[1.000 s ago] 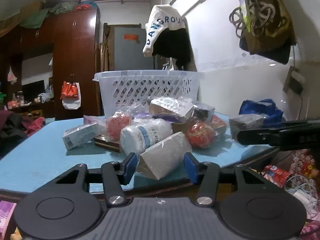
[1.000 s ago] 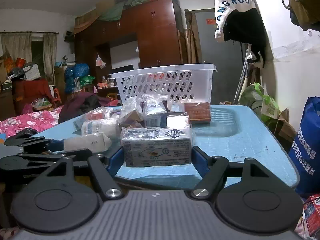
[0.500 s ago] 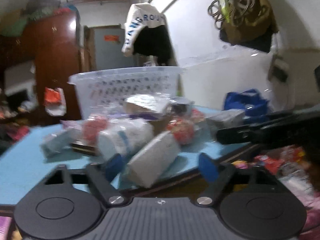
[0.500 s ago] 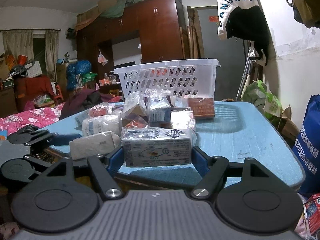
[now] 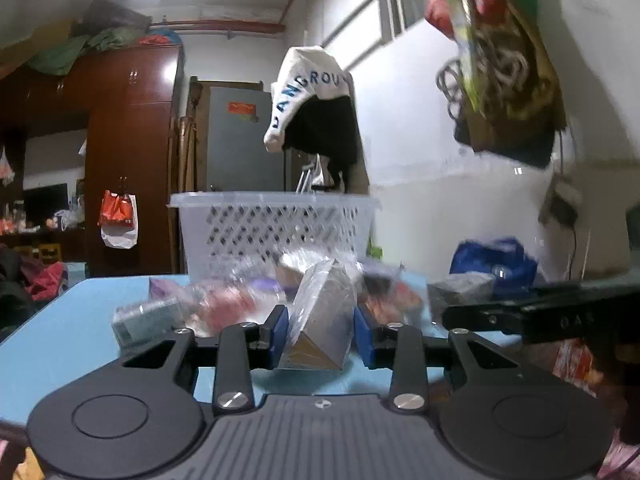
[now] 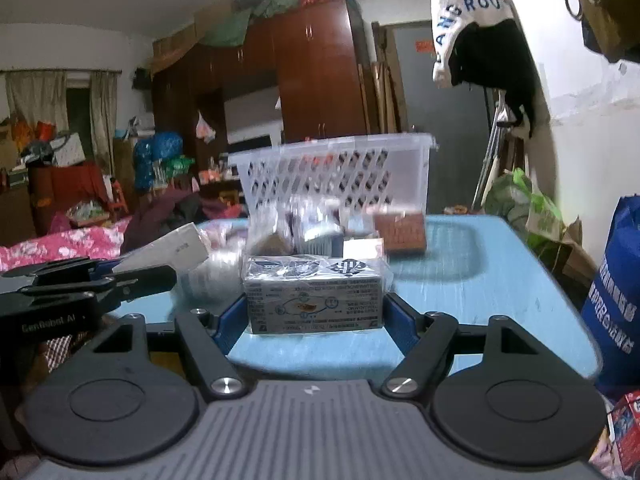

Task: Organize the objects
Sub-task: 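Lift both items over the white basket and open both tools to release them, then grasp a clear-bagged small box with the right tool while the left tool grasps a bagged white bottle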

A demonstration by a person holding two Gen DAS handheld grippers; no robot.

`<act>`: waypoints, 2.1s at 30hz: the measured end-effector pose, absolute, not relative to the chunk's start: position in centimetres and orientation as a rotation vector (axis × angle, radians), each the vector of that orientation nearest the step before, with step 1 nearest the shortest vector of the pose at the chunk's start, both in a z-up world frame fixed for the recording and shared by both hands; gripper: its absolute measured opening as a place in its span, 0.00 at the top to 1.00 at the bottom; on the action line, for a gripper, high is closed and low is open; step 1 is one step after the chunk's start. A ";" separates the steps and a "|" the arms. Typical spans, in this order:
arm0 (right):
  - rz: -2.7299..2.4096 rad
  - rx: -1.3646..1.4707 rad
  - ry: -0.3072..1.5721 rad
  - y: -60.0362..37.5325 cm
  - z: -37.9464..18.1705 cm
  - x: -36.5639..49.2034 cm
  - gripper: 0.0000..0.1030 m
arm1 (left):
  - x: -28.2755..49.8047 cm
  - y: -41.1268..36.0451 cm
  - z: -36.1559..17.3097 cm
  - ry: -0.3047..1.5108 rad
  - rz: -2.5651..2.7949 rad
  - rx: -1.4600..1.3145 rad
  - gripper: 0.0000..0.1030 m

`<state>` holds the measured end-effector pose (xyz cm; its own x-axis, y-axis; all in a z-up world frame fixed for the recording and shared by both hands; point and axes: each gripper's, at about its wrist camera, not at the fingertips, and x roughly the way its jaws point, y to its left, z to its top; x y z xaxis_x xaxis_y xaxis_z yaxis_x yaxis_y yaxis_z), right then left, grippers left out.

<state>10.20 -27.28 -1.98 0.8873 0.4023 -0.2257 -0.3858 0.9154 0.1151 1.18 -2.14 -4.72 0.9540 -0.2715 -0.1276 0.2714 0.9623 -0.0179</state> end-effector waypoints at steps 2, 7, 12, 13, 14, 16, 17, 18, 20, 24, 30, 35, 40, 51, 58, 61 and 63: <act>0.411 0.054 0.220 -27.1 -0.6 10.5 0.27 | 2.0 -1.4 -3.1 0.106 -0.274 -0.027 0.61; 0.428 0.012 0.116 -26.2 6.1 15.1 0.27 | 8.2 -0.4 4.4 0.065 -0.261 -0.046 0.61; 0.378 -0.070 0.132 -23.9 12.3 24.1 0.27 | 18.3 -0.7 10.1 0.180 -0.207 -0.049 0.61; 0.367 -0.080 0.152 -23.6 12.8 25.7 0.27 | 19.9 -0.6 10.2 0.213 -0.191 -0.062 0.61; 0.354 -0.084 0.178 -23.4 12.9 27.2 0.27 | 21.6 -0.6 10.2 0.244 -0.177 -0.078 0.61; 0.365 -0.073 0.228 -23.4 12.5 29.3 0.27 | 23.4 -0.6 9.7 0.291 -0.174 -0.079 0.61; 0.378 -0.069 0.247 -23.2 12.2 30.0 0.27 | 24.0 -0.7 9.4 0.303 -0.178 -0.074 0.61; 0.378 -0.080 0.263 -23.0 11.8 30.5 0.26 | 24.5 -0.8 9.2 0.315 -0.185 -0.064 0.60; 0.374 -0.122 0.285 -22.4 11.2 31.0 0.21 | 25.1 -0.9 8.7 0.323 -0.161 -0.054 0.45; 0.330 -0.123 0.248 -22.8 10.7 28.5 0.00 | 22.2 0.3 8.3 0.285 -0.165 -0.062 0.29; 0.431 0.068 0.242 -27.0 5.9 19.7 0.00 | 11.1 1.2 3.0 0.194 -0.252 -0.063 0.09; 0.460 0.149 0.233 -28.5 0.5 15.1 0.18 | 5.4 0.2 -2.3 0.159 -0.282 -0.085 0.09; 0.491 0.049 0.257 -26.9 0.9 16.9 0.28 | 5.3 -0.7 -4.0 0.192 -0.286 -0.048 0.09; 0.504 0.065 0.290 -25.8 -0.2 17.8 0.63 | 7.3 -1.9 -6.6 0.261 -0.273 -0.044 0.09; 0.476 0.049 0.250 -26.1 -0.4 15.9 0.64 | 6.7 -2.1 -7.0 0.259 -0.278 -0.046 0.35; 0.470 0.035 0.245 -26.0 -0.1 16.0 0.63 | 6.5 -2.3 -7.1 0.246 -0.283 -0.029 0.35; 0.471 0.033 0.244 -25.9 0.0 16.4 0.63 | 6.6 -2.3 -7.2 0.244 -0.283 -0.029 0.34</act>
<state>16.36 -25.93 -0.03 0.8623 0.4535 -0.2252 -0.4455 0.8909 0.0880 6.56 -2.32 -7.23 0.9310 -0.2800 -0.2341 0.2731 0.9600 -0.0623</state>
